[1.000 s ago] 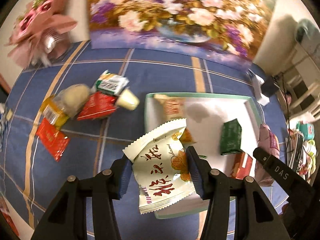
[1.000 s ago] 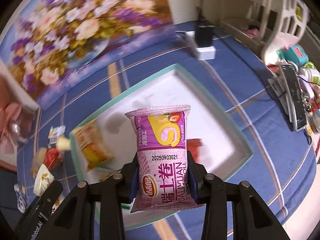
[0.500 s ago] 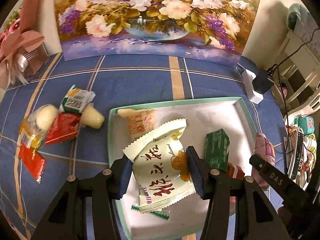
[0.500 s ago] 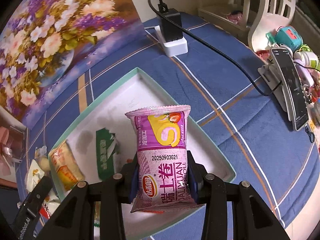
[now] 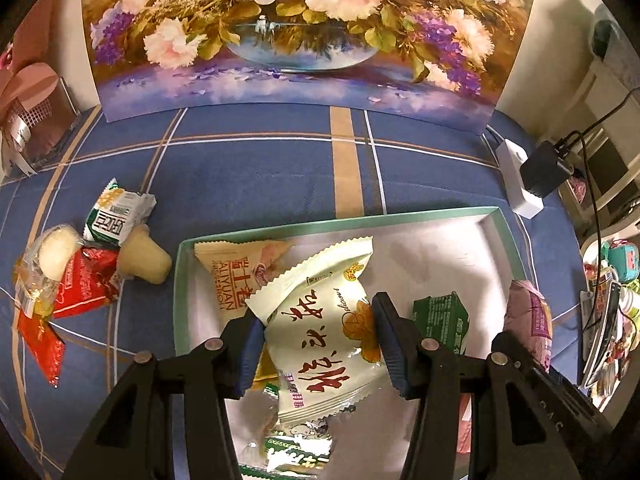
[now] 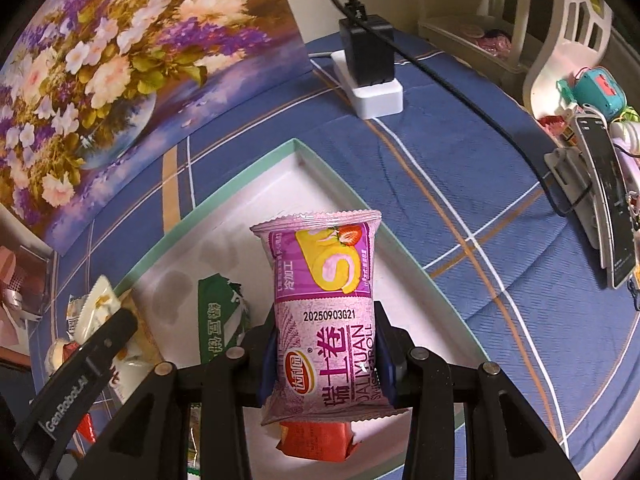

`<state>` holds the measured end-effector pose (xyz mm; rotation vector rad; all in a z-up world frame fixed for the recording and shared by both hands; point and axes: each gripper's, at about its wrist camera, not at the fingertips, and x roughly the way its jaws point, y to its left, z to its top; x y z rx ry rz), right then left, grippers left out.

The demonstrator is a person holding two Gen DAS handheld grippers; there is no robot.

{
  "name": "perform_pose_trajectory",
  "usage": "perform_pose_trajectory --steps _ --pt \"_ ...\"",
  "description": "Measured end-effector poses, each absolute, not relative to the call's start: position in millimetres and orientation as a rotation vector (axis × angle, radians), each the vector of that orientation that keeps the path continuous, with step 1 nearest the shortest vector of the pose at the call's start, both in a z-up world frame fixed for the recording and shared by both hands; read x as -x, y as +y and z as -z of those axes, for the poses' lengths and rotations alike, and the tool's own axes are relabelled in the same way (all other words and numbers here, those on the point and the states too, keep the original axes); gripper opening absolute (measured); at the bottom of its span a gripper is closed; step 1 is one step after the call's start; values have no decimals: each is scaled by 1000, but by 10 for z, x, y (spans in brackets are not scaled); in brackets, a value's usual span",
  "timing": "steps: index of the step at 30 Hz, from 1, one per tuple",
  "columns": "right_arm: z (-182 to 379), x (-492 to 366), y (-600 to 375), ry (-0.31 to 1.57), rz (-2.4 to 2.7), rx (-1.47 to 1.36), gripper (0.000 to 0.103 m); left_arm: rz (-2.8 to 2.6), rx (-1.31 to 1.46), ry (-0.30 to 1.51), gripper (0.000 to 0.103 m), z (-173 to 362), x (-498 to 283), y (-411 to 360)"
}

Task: Organize snacks
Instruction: 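Lower both packs into the tray and open both tools to release them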

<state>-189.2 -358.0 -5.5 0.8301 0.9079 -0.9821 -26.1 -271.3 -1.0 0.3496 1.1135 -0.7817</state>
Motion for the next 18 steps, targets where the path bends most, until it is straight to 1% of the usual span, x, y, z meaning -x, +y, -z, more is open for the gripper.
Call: perform_pose_trajectory --steps 9,10,18 --pt "52 1840 -3558 931 982 -800 44 777 -302 1149 57 100 227 -2596" --pt "53 1834 -3556 933 982 -800 44 780 -297 1147 58 99 229 -2576" --pt "80 1784 -3527 960 976 -785 44 788 -266 1169 59 41 233 -2510"
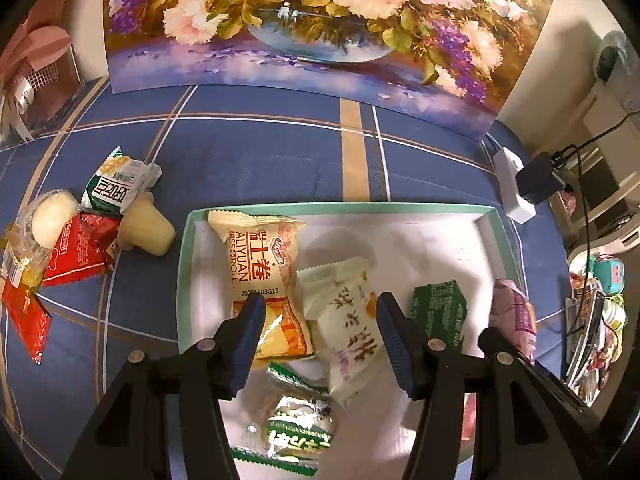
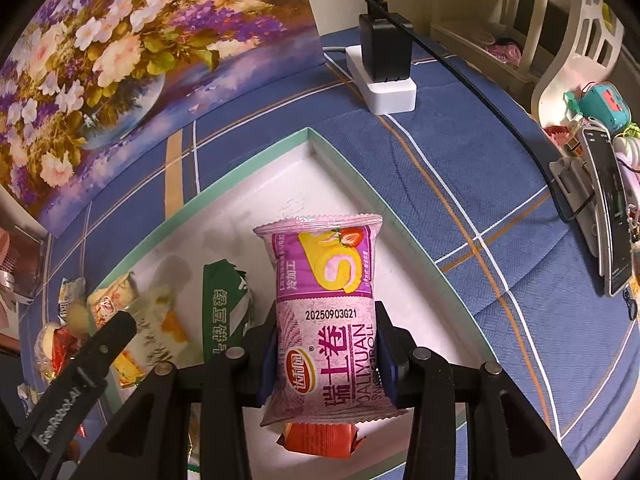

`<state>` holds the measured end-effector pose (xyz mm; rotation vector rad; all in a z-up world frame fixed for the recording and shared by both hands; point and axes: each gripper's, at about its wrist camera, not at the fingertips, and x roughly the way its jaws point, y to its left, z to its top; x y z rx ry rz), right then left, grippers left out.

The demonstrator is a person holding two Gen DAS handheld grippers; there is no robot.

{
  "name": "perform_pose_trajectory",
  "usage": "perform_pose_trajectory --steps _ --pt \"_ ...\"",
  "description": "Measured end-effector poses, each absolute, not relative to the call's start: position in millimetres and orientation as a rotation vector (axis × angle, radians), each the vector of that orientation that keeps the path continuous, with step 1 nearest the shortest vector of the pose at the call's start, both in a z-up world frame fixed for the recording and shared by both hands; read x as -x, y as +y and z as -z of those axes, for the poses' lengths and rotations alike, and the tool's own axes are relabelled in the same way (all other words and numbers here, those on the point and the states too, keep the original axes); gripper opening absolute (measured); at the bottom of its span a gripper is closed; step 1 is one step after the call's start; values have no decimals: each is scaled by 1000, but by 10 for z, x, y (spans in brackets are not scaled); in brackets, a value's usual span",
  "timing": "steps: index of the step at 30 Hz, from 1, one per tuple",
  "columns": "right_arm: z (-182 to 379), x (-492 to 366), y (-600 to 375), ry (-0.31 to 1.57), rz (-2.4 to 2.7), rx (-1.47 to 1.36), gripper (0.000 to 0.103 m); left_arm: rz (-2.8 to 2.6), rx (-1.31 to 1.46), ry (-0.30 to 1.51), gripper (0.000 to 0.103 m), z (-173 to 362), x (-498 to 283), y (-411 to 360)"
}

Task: Organize snacks
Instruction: 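Lower both packs into the tray and open both tools to release them, then move both open tools back over the snack pile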

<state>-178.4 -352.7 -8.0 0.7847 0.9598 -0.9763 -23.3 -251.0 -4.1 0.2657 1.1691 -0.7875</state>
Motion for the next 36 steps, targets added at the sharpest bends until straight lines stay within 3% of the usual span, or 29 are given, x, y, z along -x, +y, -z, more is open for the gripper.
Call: perform_pose_trajectory --steps 6,8,9,13,22,26,36 --pt "82 1788 -3525 966 976 -780 45 770 -266 1160 60 -66 216 -2437" --pt "73 1781 -3526 957 969 -780 55 745 -274 1148 85 -107 195 -2395" --pt "61 1784 -3512 951 966 -777 59 733 -275 1138 86 -128 183 -2370" --pt "18 1764 -3460 941 958 -755 68 696 -273 1118 87 -186 112 -2260" --pt "-48 1722 -3317 922 937 -736 85 633 -292 1099 101 -206 9 -2005" --pt "-64 1704 -3215 918 932 -717 103 615 -304 1102 101 -217 -9 -1858" --pt "-159 1649 -2913 925 909 -686 103 543 -368 1066 101 -321 58 -1468"
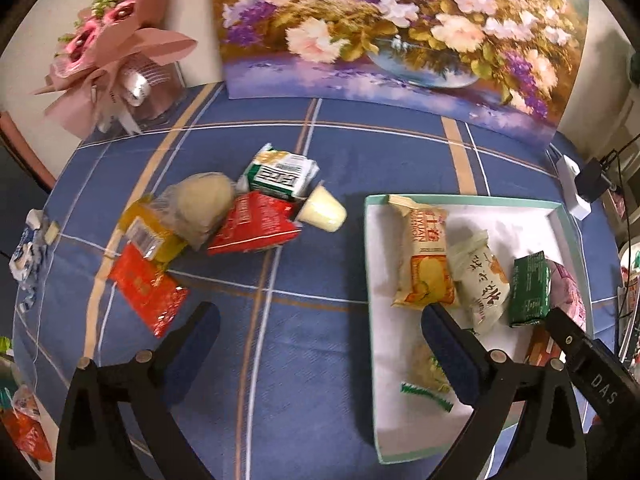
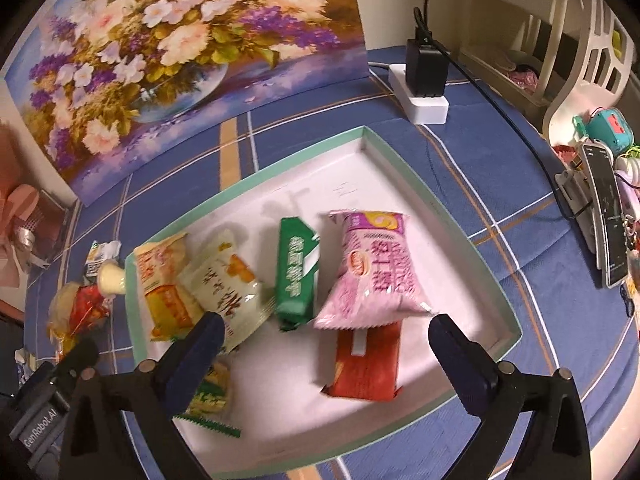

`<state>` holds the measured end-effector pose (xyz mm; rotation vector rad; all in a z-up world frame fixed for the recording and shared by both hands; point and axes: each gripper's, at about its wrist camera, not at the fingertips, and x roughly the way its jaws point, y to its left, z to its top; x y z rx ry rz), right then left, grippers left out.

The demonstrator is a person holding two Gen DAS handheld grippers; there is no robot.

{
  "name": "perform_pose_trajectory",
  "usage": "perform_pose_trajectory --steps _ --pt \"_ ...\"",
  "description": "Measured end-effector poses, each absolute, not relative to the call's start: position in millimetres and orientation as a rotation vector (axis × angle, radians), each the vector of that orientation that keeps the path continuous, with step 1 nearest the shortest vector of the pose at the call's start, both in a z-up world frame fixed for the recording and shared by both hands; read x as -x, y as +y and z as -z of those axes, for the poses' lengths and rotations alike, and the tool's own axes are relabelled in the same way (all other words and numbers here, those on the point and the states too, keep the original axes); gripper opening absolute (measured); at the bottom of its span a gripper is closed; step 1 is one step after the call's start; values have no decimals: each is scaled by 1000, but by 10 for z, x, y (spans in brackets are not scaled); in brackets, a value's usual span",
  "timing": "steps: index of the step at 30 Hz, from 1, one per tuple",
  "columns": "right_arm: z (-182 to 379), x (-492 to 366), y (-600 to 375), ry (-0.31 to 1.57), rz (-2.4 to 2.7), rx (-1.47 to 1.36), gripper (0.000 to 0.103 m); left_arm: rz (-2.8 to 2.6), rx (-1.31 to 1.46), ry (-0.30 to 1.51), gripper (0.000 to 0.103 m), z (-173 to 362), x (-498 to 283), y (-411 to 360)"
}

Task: Organize snacks
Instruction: 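Move both open tools back over the snack pile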

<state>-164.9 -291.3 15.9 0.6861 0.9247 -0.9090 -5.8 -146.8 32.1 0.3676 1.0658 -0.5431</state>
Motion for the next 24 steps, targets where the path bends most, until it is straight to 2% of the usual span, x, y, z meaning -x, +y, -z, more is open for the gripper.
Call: perform_pose_trajectory --steps 12,24 --pt "-316 1551 -2544 939 906 -597 103 410 -300 1098 101 -465 -165 -979" --pt "-283 955 -2035 979 782 -568 103 214 -191 1183 101 -442 -917 -193"
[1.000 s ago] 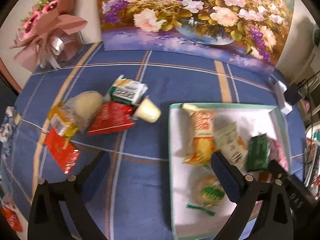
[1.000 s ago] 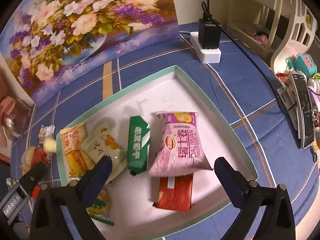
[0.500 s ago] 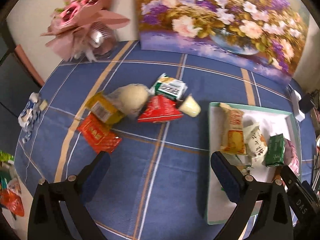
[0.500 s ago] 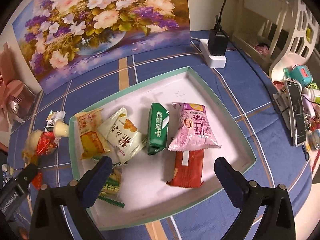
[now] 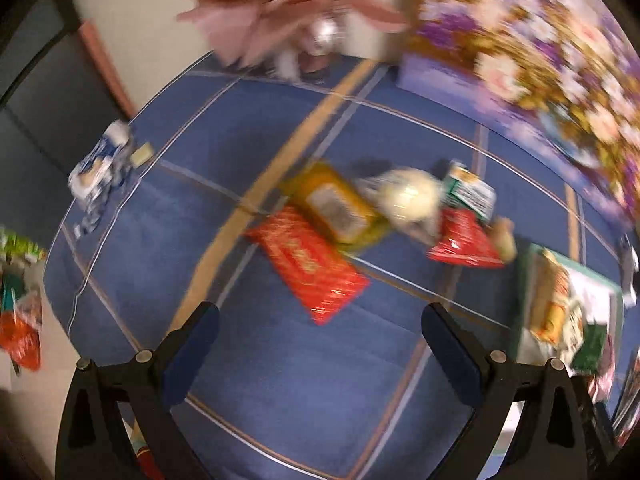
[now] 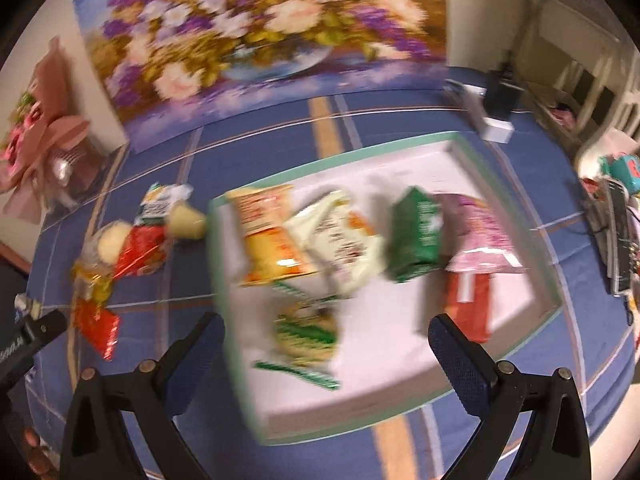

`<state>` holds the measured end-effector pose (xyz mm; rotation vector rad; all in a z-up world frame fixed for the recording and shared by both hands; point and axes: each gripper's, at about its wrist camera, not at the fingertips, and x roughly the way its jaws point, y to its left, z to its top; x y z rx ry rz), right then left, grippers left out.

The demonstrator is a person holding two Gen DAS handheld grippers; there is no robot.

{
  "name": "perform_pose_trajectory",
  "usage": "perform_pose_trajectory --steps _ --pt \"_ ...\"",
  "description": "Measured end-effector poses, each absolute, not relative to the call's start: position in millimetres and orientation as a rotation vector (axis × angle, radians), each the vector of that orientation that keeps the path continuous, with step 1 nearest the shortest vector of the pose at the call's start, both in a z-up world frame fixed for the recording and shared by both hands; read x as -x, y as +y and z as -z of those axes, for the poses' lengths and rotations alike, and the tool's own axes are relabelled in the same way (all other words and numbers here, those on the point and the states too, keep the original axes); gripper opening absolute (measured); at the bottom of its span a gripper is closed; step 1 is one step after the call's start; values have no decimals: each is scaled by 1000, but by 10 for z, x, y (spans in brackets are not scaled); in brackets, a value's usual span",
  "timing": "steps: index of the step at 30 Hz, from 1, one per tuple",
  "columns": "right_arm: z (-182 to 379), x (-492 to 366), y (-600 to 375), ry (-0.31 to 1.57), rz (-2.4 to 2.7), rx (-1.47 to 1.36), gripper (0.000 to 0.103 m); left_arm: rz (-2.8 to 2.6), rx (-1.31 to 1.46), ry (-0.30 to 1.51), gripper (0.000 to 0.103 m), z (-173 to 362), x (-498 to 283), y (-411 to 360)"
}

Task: Organize snacks
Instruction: 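Move both open tools back over the snack pile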

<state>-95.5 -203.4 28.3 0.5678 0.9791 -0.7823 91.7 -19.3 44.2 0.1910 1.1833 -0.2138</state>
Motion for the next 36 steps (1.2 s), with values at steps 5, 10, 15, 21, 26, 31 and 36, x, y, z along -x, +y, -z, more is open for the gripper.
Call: perform_pose_trajectory --steps 5,10,15,21,26,31,36 --pt "-242 650 -1754 1007 726 -519 103 158 -106 1223 101 -395 -1180 149" --pt "-219 451 -1558 1012 678 -513 103 114 -46 1237 101 -374 -1323 376" --pt "-145 255 -1399 1020 636 -522 103 100 -25 1272 101 -266 -1420 439" --pt "96 72 -1304 1072 595 -535 103 101 0 1347 101 14 -1548 414" --pt "200 -18 -1269 1089 577 -522 103 123 18 1380 101 242 -1640 366" --pt "250 -145 -1238 1084 557 -502 103 147 33 1369 101 383 -1745 300" --pt "314 -263 -1240 1093 546 -483 103 171 12 1357 101 503 -1859 168"
